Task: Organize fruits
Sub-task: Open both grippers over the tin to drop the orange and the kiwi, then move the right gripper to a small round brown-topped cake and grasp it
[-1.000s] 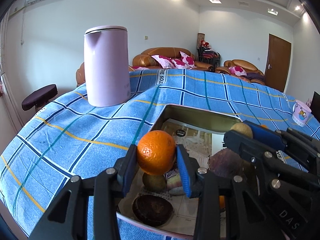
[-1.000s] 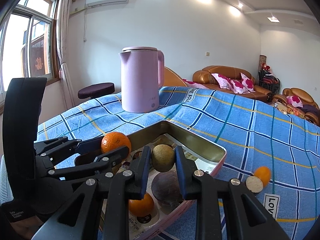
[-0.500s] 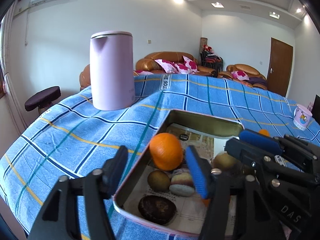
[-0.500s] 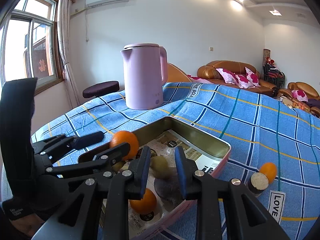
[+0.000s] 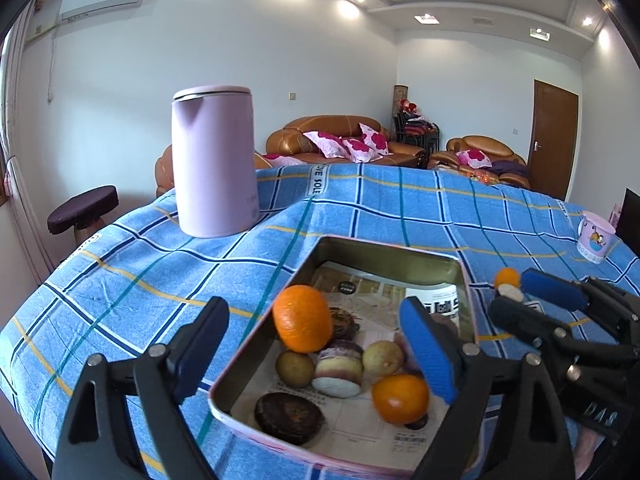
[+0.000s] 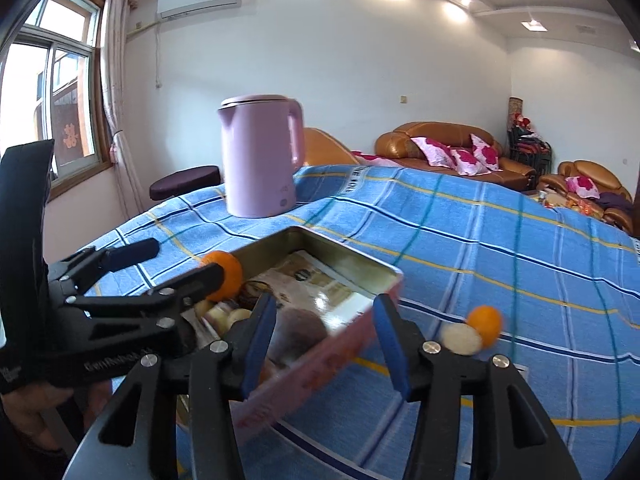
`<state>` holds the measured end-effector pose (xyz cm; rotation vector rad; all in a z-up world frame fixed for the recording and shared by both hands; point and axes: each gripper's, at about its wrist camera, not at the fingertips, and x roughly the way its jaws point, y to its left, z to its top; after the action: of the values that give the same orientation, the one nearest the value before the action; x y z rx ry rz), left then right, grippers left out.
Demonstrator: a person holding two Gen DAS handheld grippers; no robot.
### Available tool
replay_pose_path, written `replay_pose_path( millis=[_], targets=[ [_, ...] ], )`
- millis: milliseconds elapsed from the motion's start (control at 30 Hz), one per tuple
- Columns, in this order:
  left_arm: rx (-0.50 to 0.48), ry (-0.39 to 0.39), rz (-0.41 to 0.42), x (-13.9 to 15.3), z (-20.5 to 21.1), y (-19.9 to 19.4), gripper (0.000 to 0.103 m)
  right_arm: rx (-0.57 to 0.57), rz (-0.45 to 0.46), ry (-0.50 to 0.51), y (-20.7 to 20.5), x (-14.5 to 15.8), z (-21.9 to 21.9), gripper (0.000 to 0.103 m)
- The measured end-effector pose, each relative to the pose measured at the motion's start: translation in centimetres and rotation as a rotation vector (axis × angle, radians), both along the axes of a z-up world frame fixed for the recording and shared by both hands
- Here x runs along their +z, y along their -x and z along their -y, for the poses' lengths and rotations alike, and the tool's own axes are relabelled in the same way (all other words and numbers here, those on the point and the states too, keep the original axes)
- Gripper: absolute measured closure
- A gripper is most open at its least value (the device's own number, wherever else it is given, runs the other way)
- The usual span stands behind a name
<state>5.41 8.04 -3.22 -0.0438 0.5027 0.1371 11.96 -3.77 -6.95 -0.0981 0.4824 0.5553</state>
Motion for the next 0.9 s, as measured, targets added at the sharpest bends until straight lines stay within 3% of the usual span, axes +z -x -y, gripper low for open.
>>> replay_pose_path(
  millis=[267, 400, 567, 900],
  targets=[
    [-0.040, -0.027, 0.007, 0.6, 2.8, -0.5, 0.013, -0.132, -0.012, 0.013, -1.1, 0.3, 5.3, 0.050],
    [-0.060, -0.029, -0.001, 0.7, 4.0, -1.1, 0.013, -0.193, -0.077, 0.023, -2.8, -0.1, 7.0, 0.050],
    [-0.080, -0.053, 0.006, 1.0, 5.3, -1.8, 0.013, -0.193, -0.181, 0.052, -5.1, -1.7, 6.2, 0.050],
    [-0.073, -0.039, -0.004, 1.2, 5.4, -3.2, 0.013, -0.209, -0.245, 0.080, -6.5, -2.4, 3.9, 0.050]
  ],
)
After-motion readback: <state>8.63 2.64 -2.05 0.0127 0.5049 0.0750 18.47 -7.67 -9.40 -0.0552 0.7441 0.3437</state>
